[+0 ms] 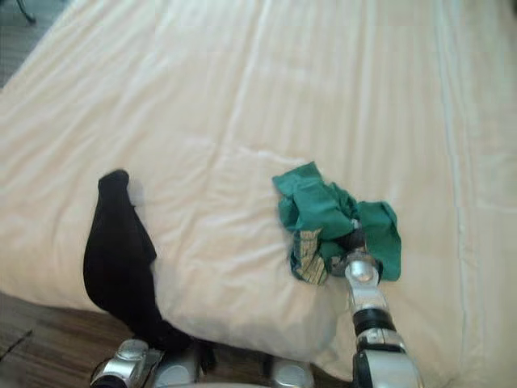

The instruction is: Tidy the bed and pick cloth on bed and put in laundry

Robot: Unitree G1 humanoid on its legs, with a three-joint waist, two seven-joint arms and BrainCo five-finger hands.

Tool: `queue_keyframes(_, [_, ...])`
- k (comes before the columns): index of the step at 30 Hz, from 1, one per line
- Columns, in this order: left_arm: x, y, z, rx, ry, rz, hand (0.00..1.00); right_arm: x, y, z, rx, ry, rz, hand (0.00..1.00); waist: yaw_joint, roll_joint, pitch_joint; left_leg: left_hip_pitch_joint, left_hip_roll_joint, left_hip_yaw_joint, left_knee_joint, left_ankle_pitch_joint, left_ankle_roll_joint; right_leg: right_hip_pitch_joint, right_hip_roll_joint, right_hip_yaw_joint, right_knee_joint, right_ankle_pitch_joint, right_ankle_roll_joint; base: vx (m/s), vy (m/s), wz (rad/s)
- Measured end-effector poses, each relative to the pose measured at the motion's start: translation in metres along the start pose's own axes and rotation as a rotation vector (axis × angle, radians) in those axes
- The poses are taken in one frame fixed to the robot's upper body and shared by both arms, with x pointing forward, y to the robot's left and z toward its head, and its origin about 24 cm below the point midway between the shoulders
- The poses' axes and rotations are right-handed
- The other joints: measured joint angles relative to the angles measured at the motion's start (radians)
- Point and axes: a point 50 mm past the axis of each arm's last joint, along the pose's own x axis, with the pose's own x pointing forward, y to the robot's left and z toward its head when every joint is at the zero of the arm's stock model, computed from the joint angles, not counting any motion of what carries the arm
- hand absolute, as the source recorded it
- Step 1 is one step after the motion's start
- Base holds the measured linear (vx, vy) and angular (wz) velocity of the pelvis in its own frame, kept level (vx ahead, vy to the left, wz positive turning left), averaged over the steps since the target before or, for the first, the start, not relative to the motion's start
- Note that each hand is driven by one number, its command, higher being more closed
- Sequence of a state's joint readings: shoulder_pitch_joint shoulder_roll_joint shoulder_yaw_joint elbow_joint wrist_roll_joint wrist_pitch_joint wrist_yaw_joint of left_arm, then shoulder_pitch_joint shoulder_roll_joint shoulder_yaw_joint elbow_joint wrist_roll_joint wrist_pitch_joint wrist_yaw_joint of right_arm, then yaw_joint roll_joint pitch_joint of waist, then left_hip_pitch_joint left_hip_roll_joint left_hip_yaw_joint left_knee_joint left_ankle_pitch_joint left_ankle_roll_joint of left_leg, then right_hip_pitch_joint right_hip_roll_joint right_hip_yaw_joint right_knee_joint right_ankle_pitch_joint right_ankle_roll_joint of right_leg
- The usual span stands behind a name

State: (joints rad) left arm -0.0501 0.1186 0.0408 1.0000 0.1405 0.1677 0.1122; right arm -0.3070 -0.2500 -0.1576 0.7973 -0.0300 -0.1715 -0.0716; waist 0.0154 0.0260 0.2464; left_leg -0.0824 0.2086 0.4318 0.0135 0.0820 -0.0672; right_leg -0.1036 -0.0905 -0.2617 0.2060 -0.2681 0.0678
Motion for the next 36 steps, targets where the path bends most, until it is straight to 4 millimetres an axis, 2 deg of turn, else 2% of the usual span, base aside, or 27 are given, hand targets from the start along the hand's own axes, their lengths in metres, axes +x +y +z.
queue_keyframes(1, [0.001, 0.003, -0.01, 0.01, 0.051, -0.002, 1.0, -0.006, 0.009, -0.009, 0.034, 0.019, 0.024, 1.0, -0.029, -0.012, -0.011, 0.025, -0.031, 0.0, -0.02, -0.006, -0.014, 0.092, 0.008, -0.006, -0.241, 0.219, -0.012, 0.06, -0.14, -0.13])
queue_keyframes(2, [0.0, -0.002, -0.014, 0.011, 0.068, -0.014, 1.0, -0.009, 0.006, -0.013, 0.045, 0.029, 0.018, 1.0, -0.037, 0.017, -0.016, 0.053, -0.018, 0.0, -0.047, -0.014, -0.025, 0.11, 0.023, -0.016, -0.243, 0.231, -0.008, 0.08, -0.02, 0.19])
queue_keyframes(3, [-0.003, -0.01, -0.027, 0.005, 0.103, -0.049, 1.0, -0.015, 0.003, -0.025, 0.067, 0.06, 0.009, 1.0, -0.049, 0.044, -0.035, 0.11, -0.017, 0.018, -0.093, -0.01, -0.027, 0.129, 0.029, -0.021, -0.218, 0.225, -0.008, 0.11, 0.036, -0.16])
queue_keyframes(4, [-0.004, -0.011, -0.034, 0.006, 0.119, -0.061, 1.0, -0.018, 0.002, -0.031, 0.085, 0.084, 0.006, 1.0, -0.048, 0.05, -0.041, 0.16, -0.022, 0.043, -0.111, -0.007, -0.039, 0.156, 0.028, -0.013, -0.211, 0.213, -0.008, 0.07, 0.077, -0.38])
queue_keyframes(7, [-0.006, -0.01, -0.044, 0.013, 0.142, -0.075, 1.0, -0.024, 0.004, -0.042, 0.125, 0.116, 0.019, 1.0, -0.058, 0.047, -0.044, 0.181, -0.035, 0.055, -0.111, -0.008, -0.041, 0.162, 0.017, 0.001, -0.188, 0.202, 0.002, -0.04, 0.031, -0.09])
queue_keyframes(9, [-0.007, -0.01, -0.048, 0.008, 0.137, -0.088, 1.0, -0.036, 0.001, -0.06, 0.153, 0.175, 0.021, 1.0, -0.06, 0.028, -0.053, 0.208, -0.038, 0.071, -0.111, -0.025, -0.041, 0.171, 0.009, 0.003, -0.157, 0.193, 0.004, -0.1, 0.048, 0.0])
queue_keyframes(13, [-0.011, -0.002, -0.066, -0.01, 0.156, -0.053, 1.0, -0.063, 0.014, -0.094, 0.215, 0.294, 0.058, 1.0, -0.056, -0.015, -0.085, 0.265, -0.049, 0.157, -0.118, -0.05, -0.04, 0.18, -0.005, 0.053, -0.141, 0.182, 0.001, -0.11, 0.026, -0.48])
queue_keyframes(14, [-0.012, -0.001, -0.07, -0.016, 0.164, -0.048, 1.0, -0.07, 0.016, -0.1, 0.225, 0.314, 0.069, 1.0, -0.057, -0.013, -0.088, 0.275, -0.049, 0.186, -0.118, -0.058, -0.041, 0.177, -0.01, 0.066, -0.135, 0.183, 0.002, -0.09, 0.015, -0.65])
queue_keyframes(18, [-0.015, 0.001, -0.08, -0.042, 0.19, -0.036, 1.0, -0.095, 0.01, -0.121, 0.267, 0.411, 0.096, 1.0, -0.058, -0.032, -0.114, 0.315, -0.05, 0.318, -0.119, -0.069, -0.041, 0.161, -0.02, 0.098, -0.135, 0.179, 0.007, -0.05, 0.028, -0.46])
queue_keyframes(21, [-0.018, 0.004, -0.091, -0.064, 0.22, -0.021, 1.0, -0.106, 0.013, -0.133, 0.321, 0.497, 0.117, 1.0, -0.056, -0.051, -0.126, 0.346, -0.052, 0.382, -0.119, -0.08, -0.053, 0.16, -0.029, 0.098, -0.14, 0.199, -0.005, 0.0, 0.044, -0.57])
queue_keyframes(24, [-0.021, 0.007, -0.099, -0.07, 0.241, -0.01, 1.0, -0.134, 0.006, -0.157, 0.391, 0.646, 0.098, 1.0, -0.056, -0.065, -0.141, 0.353, -0.053, 0.406, -0.118, -0.088, -0.064, 0.161, -0.028, 0.098, -0.156, 0.211, -0.004, 0.04, 0.031, -0.26])
queue_keyframes(26, [-0.023, 0.006, -0.104, -0.073, 0.255, -0.01, 1.0, -0.154, 0.0, -0.172, 0.426, 0.749, 0.076, 1.0, -0.057, -0.066, -0.142, 0.363, -0.054, 0.42, -0.118, -0.093, -0.068, 0.163, -0.027, 0.098, -0.157, 0.221, 0.004, 0.07, 0.036, -0.21])
queue_keyframes(28, [-0.027, 0.003, -0.113, -0.082, 0.28, -0.016, 1.0, -0.192, -0.001, -0.197, 0.437, 0.958, 0.066, 1.0, -0.055, -0.058, -0.151, 0.378, -0.054, 0.436, -0.118, -0.095, -0.071, 0.166, -0.026, 0.089, -0.154, 0.221, 0.003, 0.07, 0.024, -0.2])
queue_keyframes(29, [-0.028, 0.001, -0.115, -0.091, 0.287, -0.02, 1.0, -0.204, 0.0, -0.203, 0.433, 1.019, 0.071, 1.0, -0.055, -0.055, -0.153, 0.378, -0.054, 0.436, -0.118, -0.096, -0.073, 0.168, -0.027, 0.082, -0.152, 0.221, 0.003, 0.08, 0.012, -0.11])
queue_keyframes(30, [-0.029, 0.0, -0.118, -0.103, 0.297, -0.022, 1.0, -0.225, 0.001, -0.213, 0.435, 1.127, 0.076, 1.0, -0.055, -0.048, -0.158, 0.378, -0.052, 0.435, -0.118, -0.098, -0.074, 0.172, -0.028, 0.068, -0.145, 0.22, 0.002, 0.06, -0.004, 0.01])
queue_keyframes(33, [-0.032, -0.004, -0.123, -0.123, 0.309, -0.026, 1.0, -0.26, 0.005, -0.225, 0.391, 1.282, 0.155, 1.0, -0.057, -0.035, -0.167, 0.375, -0.049, 0.406, -0.118, -0.101, -0.071, 0.162, -0.041, 0.035, -0.1, 0.195, -0.001, 0.02, -0.023, 0.12])
queue_keyframes(36, [-0.033, -0.003, -0.121, -0.131, 0.29, -0.013, 1.0, -0.268, 0.014, -0.226, 0.334, 1.312, 0.234, 1.0, -0.054, -0.038, -0.177, 0.343, -0.058, 0.36, -0.118, -0.097, -0.06, 0.134, -0.06, 0.024, -0.06, 0.173, 0.007, -0.04, -0.034, 0.29])
